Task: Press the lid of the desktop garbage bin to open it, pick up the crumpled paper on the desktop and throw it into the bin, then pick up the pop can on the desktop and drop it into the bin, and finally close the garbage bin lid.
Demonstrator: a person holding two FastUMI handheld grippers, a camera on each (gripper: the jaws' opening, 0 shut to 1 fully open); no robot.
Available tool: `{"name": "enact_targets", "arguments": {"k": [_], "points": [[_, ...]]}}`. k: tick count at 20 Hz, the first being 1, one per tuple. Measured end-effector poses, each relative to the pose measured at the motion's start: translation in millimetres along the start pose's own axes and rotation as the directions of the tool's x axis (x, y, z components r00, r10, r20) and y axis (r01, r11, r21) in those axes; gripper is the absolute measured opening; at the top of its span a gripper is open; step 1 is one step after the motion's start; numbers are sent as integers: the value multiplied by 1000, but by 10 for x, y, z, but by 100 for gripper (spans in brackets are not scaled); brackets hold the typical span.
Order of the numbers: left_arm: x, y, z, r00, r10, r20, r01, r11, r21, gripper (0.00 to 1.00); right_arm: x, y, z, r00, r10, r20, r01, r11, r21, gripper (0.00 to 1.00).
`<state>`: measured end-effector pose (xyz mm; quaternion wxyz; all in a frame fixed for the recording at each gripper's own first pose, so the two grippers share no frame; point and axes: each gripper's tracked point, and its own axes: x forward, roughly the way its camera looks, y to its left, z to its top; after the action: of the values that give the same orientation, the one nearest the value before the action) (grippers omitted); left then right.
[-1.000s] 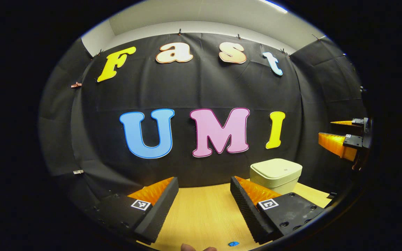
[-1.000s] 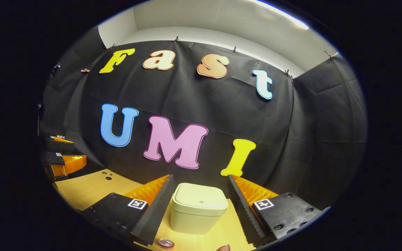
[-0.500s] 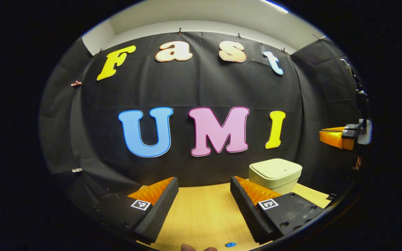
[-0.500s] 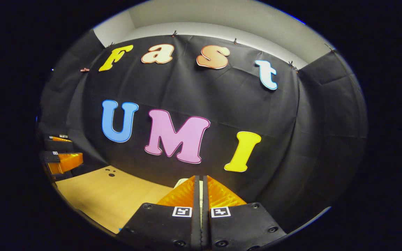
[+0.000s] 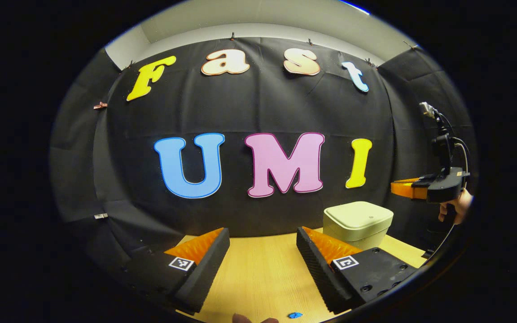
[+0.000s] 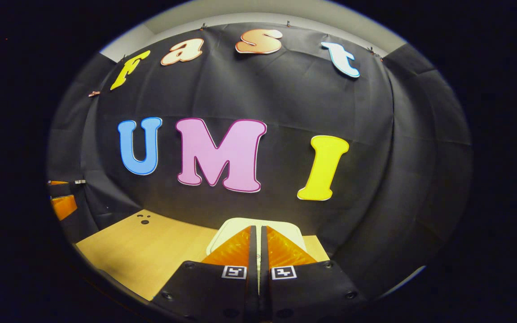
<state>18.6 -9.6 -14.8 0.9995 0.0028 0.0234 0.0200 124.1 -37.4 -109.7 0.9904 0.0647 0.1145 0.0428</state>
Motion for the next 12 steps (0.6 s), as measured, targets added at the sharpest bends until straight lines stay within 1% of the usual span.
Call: {"name": "enact_targets", "arguments": {"k": [6, 12], "points": [[97, -3, -53, 999, 33, -34, -33, 999, 6, 96, 416, 31, -353, 997, 35, -64, -37, 999, -26, 5], [179, -43, -26, 998, 47, -32, -47, 999, 21, 96, 598, 63, -695, 990, 54, -129, -59, 998, -32, 5]]}}
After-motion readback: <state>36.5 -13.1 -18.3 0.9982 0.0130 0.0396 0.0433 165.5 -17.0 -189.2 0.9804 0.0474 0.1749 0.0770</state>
